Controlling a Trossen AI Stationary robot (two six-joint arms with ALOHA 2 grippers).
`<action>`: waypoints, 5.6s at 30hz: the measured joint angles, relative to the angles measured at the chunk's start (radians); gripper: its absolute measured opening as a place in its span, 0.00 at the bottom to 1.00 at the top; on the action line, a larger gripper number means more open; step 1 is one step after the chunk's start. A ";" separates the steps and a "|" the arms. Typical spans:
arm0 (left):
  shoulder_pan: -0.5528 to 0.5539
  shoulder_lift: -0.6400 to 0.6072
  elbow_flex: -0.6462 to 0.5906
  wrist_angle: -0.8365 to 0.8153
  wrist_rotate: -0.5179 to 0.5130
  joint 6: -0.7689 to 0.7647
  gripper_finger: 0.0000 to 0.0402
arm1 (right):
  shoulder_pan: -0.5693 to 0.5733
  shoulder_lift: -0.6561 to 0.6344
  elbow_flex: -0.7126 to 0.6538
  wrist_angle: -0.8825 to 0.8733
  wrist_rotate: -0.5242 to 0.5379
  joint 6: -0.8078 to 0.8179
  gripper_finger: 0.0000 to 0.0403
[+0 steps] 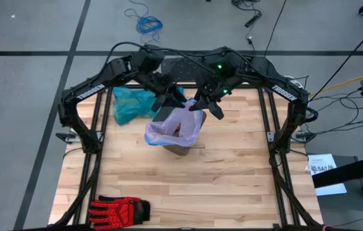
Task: Place trash/remove bag and relplace
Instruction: Remove the pink trash bag from the black trash bin
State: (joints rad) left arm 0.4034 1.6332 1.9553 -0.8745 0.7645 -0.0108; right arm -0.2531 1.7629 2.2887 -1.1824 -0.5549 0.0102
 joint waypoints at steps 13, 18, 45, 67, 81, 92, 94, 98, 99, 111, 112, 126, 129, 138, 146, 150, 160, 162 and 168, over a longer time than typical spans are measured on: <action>0.000 -0.028 0.000 0.001 -0.114 0.027 0.00 | -0.002 -0.003 0.000 -0.029 0.151 0.005 0.00; 0.005 -0.073 0.000 0.002 -0.274 0.053 0.00 | -0.002 -0.003 0.000 -0.044 0.230 0.010 0.06; 0.001 -0.040 0.000 -0.058 -0.167 0.064 0.42 | 0.078 -0.026 0.000 0.006 0.217 -0.291 0.01; -0.021 0.012 0.000 -0.059 -0.241 0.203 0.01 | 0.073 -0.026 0.000 -0.032 0.213 -0.206 0.11; 0.018 -0.122 0.000 -0.050 -0.492 0.201 0.00 | 0.015 -0.026 0.000 -0.093 0.241 -0.064 0.11; 0.019 -0.139 0.000 -0.060 -0.516 0.200 0.00 | -0.045 -0.071 0.001 0.110 0.182 0.113 0.12; 0.019 -0.139 0.000 -0.060 -0.519 0.199 0.00 | -0.048 -0.072 0.001 0.136 0.182 0.130 0.15; 0.019 -0.138 0.000 -0.059 -0.534 0.199 0.00 | -0.028 -0.057 0.001 0.147 0.188 0.139 0.25; 0.019 -0.138 0.000 -0.059 -0.535 0.199 0.00 | -0.023 -0.050 0.001 0.148 0.192 0.138 0.28; 0.019 -0.138 0.000 -0.060 -0.538 0.197 0.00 | -0.015 -0.024 0.001 0.198 0.346 0.215 0.38; 0.019 -0.138 0.000 -0.060 -0.538 0.197 0.00 | -0.015 -0.024 0.001 0.197 0.346 0.227 0.37; 0.019 -0.138 0.000 -0.060 -0.538 0.197 0.00 | -0.006 0.019 0.000 0.154 0.374 0.312 0.33; 0.019 -0.138 0.000 -0.060 -0.538 0.198 0.00 | -0.007 0.018 -0.001 0.153 0.432 0.312 0.25; 0.019 -0.138 0.000 -0.063 -0.538 0.192 0.00 | -0.006 0.016 0.000 0.167 0.431 0.276 0.01; 0.019 -0.138 0.000 -0.063 -0.538 0.190 0.00 | -0.007 0.002 0.000 0.215 0.429 0.267 0.00; 0.019 -0.138 0.000 -0.063 -0.538 0.174 0.00 | -0.014 -0.009 0.001 0.242 0.429 0.262 0.00; 0.019 -0.138 0.000 -0.052 -0.537 0.095 0.27 | -0.015 -0.017 0.001 0.274 0.457 0.243 0.00; 0.019 -0.140 0.000 -0.052 -0.537 0.094 0.34 | -0.015 -0.017 0.001 0.297 0.460 0.240 0.00; 0.019 -0.181 0.000 -0.047 -0.533 0.076 0.52 | -0.016 -0.020 0.001 0.340 0.530 0.213 0.00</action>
State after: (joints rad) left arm 0.4225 1.4518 1.9549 -0.9215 0.2314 0.0656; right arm -0.2687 1.7431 2.2894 -0.8426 -0.0245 0.2231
